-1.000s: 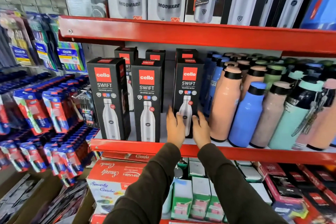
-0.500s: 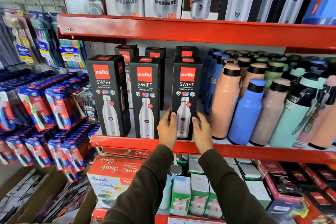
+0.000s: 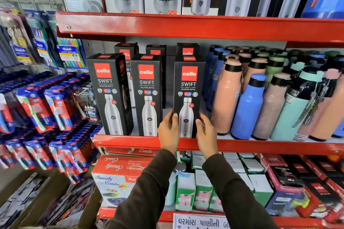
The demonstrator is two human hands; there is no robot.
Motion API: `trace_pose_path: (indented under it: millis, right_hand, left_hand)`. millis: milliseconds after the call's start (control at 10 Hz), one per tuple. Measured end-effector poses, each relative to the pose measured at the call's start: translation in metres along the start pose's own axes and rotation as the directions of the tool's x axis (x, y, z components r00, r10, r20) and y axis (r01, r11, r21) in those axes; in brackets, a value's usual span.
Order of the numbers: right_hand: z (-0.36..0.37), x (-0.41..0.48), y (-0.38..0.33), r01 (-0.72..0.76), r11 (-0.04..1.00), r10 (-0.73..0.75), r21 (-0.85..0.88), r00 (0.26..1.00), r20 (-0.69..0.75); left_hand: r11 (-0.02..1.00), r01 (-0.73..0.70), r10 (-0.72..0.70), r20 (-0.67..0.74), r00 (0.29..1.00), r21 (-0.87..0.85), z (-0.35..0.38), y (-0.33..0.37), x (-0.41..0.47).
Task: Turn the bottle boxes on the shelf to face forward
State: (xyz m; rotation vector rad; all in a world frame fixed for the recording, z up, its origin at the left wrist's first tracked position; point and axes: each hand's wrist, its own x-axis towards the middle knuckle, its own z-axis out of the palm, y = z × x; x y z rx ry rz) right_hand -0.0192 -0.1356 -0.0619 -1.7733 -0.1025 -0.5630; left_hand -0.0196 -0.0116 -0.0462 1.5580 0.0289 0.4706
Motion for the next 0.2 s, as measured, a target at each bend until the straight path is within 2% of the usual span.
trace_pose_path:
  millis: [100, 200]
  right_hand:
    - [-0.004, -0.004, -0.014, 0.004, 1.000, -0.004, 0.002, 0.999, 0.033]
    - [-0.027, -0.001, -0.041, 0.049, 0.991, -0.040, 0.125, 0.996, -0.078]
  left_hand:
    - [1.000, 0.020, -0.019, 0.022, 1.000, -0.017, -0.001, 0.016, -0.004]
    - [0.995, -0.076, 0.077, 0.021, 0.997, -0.059, -0.001, 0.029, -0.014]
